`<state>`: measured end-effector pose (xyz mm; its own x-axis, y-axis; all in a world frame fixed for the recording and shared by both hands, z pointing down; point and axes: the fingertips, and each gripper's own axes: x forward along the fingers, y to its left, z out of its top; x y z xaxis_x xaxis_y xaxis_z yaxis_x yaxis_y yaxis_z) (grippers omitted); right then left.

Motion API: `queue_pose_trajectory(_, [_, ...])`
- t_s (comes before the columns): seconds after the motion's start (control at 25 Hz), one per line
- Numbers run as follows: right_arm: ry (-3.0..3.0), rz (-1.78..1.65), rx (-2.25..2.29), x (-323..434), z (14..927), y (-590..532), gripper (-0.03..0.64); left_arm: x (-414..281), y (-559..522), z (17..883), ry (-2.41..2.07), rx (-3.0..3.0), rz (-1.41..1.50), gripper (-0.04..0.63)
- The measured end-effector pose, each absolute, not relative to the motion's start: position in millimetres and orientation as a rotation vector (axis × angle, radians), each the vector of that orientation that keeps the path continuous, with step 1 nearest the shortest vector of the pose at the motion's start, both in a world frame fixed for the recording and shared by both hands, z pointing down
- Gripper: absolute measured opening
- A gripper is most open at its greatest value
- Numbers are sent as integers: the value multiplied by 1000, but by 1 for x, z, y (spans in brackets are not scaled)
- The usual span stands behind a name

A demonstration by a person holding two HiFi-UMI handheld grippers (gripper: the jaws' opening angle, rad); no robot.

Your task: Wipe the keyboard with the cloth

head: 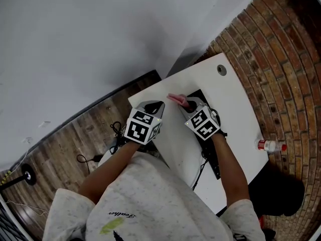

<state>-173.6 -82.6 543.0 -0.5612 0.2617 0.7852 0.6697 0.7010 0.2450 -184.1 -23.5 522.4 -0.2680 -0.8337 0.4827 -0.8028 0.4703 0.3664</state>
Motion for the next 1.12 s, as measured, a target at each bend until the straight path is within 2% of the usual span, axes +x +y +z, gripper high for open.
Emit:
queue_pose_trajectory(0.52, [-2298,-551,-638,-149,524,-57,26,-172,-13,513,-2116,1358,-55,-3])
queue_pose_trajectory(0.84, [-2538,-262,-288,-128,480,-96,25,-164,-56,497,-2048,1493,-28,-3])
queue_pose_trajectory(1.12, [-2613,-139,94,-81,458,-146,25,-141,-110,482,-1904,1708,60,-3])
